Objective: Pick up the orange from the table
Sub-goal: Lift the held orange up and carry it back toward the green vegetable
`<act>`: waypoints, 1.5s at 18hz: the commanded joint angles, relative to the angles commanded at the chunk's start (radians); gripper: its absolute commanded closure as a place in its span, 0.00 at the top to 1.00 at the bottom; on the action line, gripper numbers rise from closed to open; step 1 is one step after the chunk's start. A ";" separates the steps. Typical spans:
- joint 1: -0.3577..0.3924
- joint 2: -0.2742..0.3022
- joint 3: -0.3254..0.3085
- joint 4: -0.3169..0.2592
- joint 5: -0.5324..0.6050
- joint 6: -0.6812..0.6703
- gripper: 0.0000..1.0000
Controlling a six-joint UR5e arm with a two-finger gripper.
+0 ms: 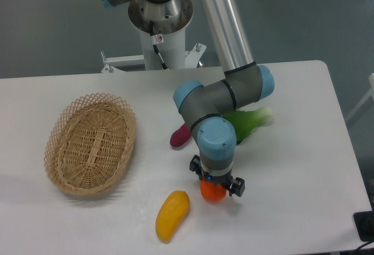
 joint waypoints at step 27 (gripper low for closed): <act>0.110 0.110 0.080 -0.098 -0.078 0.147 0.78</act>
